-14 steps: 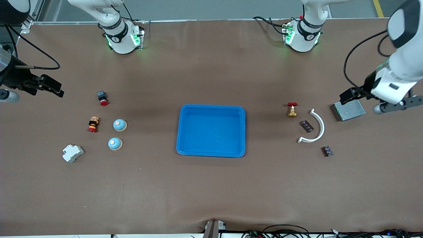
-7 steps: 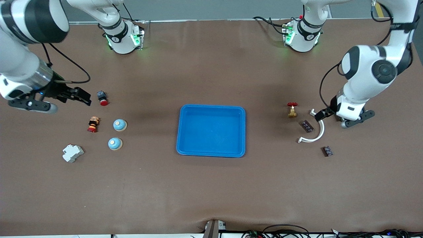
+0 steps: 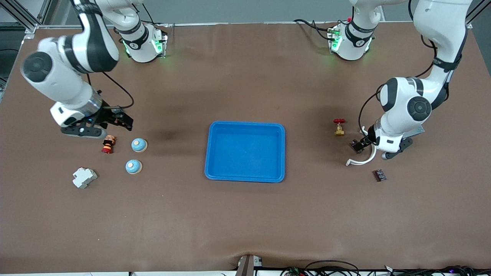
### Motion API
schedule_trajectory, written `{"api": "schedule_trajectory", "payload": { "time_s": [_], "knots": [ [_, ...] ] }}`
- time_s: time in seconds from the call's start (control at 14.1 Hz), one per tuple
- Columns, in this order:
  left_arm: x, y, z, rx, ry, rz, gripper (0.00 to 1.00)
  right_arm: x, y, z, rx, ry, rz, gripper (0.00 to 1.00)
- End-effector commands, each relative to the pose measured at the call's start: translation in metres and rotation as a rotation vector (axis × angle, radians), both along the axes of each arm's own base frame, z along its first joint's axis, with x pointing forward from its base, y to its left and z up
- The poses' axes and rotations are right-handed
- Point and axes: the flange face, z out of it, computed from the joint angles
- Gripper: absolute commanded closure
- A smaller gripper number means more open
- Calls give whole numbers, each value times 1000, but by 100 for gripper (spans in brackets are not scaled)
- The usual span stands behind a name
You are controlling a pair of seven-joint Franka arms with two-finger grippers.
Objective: Place electrolytic capacitor and blue bell in tray
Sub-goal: 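Reach the left gripper to a brown capacitor while the right gripper reaches a bell, then grasp the capacitor with the left gripper while the right gripper grasps the bell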
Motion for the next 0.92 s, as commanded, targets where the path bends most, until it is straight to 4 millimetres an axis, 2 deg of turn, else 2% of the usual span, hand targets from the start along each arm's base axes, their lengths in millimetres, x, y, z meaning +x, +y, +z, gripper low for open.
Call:
{"api": "schedule_trajectory", "payload": {
  "time_s": [0.0, 0.14, 0.28, 0.42, 0.57, 0.64, 0.78, 0.85],
  "knots": [
    [10, -6, -14, -4, 9, 17, 24, -6, -3, -55, -29, 14, 18, 0],
    [12, -6, -20, -5, 15, 17, 28, -3, -2, -81, -30, 22, 25, 0],
    [11, -6, -26, -5, 26, 17, 40, 0, -6, -108, -26, 18, 26, 0],
    [11, -7, -27, -5, 27, 16, 65, 4, -9, -128, -22, 5, 25, 0],
    [11, -6, -28, -5, 29, 17, 92, 8, -26, -142, -40, -17, 47, 0],
    [12, -7, -27, -5, 26, 16, 100, 8, -32, -150, -50, -15, 56, 0],
    [13, -8, -18, -3, 15, 13, 100, 8, -33, -153, -52, -15, 58, 0],
    [15, -8, -5, -1, -5, 11, 100, 8, -35, -155, -52, -15, 54, 0]
  ]
}}
